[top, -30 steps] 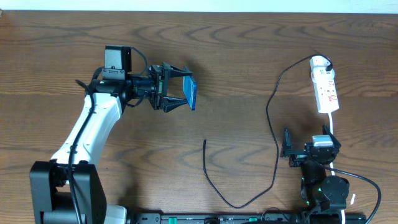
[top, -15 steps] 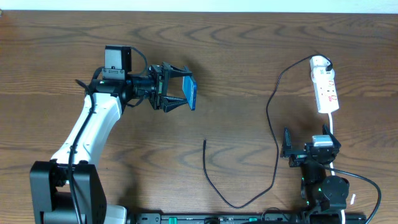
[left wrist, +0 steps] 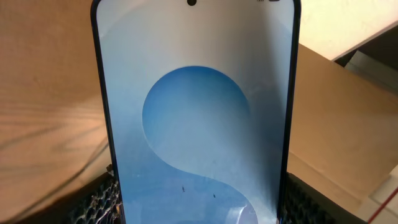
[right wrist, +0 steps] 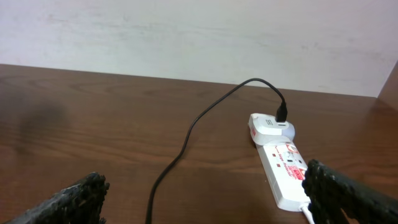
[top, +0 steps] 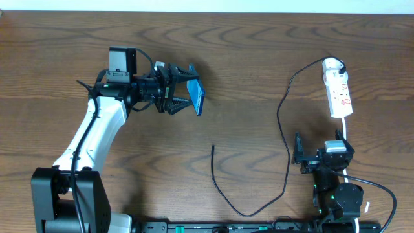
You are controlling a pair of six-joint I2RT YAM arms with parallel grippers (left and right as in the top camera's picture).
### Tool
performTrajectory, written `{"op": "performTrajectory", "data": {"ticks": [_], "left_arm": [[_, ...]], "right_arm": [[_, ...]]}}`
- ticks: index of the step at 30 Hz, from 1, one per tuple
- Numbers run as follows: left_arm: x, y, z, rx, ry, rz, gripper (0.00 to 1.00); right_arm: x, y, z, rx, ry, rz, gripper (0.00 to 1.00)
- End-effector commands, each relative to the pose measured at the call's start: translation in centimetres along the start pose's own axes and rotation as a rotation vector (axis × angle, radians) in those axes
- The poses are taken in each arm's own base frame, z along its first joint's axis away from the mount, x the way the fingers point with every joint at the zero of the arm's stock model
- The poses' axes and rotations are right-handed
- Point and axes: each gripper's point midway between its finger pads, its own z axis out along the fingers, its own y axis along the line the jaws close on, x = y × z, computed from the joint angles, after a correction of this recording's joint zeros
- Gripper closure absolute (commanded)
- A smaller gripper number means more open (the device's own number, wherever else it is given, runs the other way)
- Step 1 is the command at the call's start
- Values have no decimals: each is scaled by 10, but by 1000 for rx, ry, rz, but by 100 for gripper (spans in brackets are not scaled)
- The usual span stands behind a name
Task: Plug charger to phone and switch on socket
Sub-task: 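Raise the held phone forward and toward the center with the left gripper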
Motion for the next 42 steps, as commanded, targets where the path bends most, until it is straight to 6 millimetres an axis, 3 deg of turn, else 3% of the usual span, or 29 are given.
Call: {"op": "performTrajectory", "data": {"ticks": [1,14,27,34,42], "left_arm": [[4,-12,-5,19,-19,114,93],[-6,-51,-8,127,-78,368,93],[-32,-47,-2,71,-246,303,93],[-25,-58,8,89,-253,350,93],[-26,-71,7,135,-269,344,92]], "right_arm": [[1,0,0,3,0,11,1],[1,0,0,3,0,11,1],[1,0,0,3,0,11,1],[1,0,0,3,0,10,1],[1,0,0,3,0,11,1]]}}
